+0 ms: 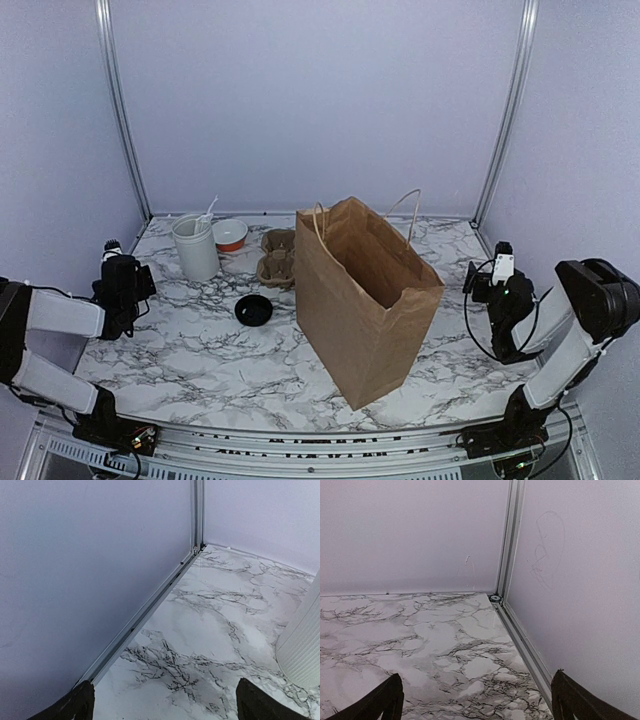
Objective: Pack the takeout coffee
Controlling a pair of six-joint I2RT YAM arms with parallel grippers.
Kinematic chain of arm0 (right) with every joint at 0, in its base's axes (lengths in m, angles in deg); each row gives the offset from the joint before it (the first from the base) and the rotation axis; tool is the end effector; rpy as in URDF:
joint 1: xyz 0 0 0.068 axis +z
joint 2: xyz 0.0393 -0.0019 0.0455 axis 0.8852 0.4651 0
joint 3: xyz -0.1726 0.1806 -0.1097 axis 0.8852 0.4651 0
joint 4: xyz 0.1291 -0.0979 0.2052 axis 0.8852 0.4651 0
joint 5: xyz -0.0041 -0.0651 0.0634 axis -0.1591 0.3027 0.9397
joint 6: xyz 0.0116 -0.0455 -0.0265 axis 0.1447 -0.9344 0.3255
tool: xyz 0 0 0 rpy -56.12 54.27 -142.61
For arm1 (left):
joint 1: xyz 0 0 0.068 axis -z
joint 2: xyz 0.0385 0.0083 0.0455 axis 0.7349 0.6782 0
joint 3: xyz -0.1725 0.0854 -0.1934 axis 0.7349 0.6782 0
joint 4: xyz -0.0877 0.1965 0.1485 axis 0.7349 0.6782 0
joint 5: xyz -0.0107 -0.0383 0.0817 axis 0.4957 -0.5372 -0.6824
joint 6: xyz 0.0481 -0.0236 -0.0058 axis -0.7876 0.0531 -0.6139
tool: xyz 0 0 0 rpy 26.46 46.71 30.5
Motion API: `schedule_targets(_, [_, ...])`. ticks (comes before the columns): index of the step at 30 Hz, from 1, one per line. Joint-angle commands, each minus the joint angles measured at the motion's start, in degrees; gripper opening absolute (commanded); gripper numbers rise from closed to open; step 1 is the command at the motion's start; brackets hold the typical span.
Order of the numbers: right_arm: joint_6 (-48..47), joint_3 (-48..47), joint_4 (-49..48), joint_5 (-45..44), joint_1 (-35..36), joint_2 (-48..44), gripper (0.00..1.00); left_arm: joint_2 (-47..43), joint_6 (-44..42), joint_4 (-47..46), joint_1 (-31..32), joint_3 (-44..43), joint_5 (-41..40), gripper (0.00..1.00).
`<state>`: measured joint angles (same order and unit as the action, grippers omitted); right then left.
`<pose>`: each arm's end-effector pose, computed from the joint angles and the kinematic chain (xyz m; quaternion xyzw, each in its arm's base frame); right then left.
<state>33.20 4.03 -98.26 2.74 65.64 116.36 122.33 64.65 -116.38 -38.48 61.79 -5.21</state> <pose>0.2395 0.0047 0.1430 0.0452 0.7183 -0.0987 0.6872 0.2413 -0.0151 0.1699 -0.2049 0.7731 0.1685 0.5762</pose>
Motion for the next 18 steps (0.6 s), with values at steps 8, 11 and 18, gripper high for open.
schedule_targets(8, [-0.72,-0.27,-1.96,-0.62,0.17,0.05,1.0,9.87,-8.67,-26.46,-0.56,1.88,-1.84,0.99])
schedule_targets(11, [-0.72,-0.29,-1.96,-0.6,0.16,0.04,1.0,12.03,-9.07,-26.75,-1.56,0.48,2.25,0.99])
schedule_targets(18, [-0.67,-0.28,-1.91,-0.54,0.23,0.04,1.0,11.02,-9.37,-36.79,-4.73,6.88,15.35,0.99])
